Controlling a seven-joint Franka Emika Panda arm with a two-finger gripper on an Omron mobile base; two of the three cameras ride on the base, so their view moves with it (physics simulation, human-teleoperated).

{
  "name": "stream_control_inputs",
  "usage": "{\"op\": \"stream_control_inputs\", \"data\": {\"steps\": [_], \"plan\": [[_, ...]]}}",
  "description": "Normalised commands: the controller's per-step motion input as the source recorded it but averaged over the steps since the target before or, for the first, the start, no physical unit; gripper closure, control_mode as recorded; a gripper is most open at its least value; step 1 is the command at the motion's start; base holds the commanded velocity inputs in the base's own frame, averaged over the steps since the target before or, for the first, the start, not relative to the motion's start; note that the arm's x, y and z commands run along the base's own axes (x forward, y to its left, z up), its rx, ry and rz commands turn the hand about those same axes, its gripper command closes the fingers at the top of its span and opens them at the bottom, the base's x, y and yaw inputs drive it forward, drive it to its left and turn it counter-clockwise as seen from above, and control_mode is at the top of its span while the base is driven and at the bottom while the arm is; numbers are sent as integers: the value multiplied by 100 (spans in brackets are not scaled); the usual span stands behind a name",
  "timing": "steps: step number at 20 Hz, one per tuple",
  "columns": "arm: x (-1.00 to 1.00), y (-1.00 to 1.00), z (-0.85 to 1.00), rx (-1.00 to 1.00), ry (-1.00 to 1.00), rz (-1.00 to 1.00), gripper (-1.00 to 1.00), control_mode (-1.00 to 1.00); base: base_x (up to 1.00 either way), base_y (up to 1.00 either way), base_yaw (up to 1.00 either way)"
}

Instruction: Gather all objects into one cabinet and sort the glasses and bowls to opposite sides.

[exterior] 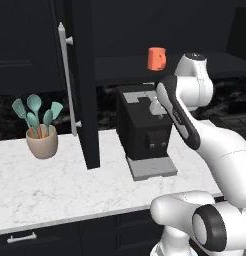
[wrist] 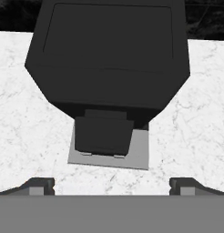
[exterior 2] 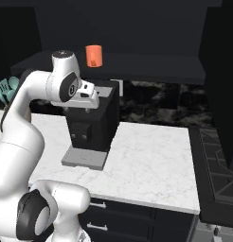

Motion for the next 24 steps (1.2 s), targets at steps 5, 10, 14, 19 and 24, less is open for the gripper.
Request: {"op": "stream_control_inputs", "data": {"steps": [5, 10, 14, 19, 24], "plan": [[1, -16, 0, -1, -1, 0, -100, -100, 15, 0, 0], [15, -36, 16, -2, -10, 6, -100, -100, 0, 0, 0], [47, 0, 24, 0, -14, 2, -100, -100, 0, 0, 0], [19, 0, 46, -2, -21, 1, -100, -100, 0, 0, 0], [0, 0, 58, -2, -21, 0, -100, -100, 0, 0, 0]]}}
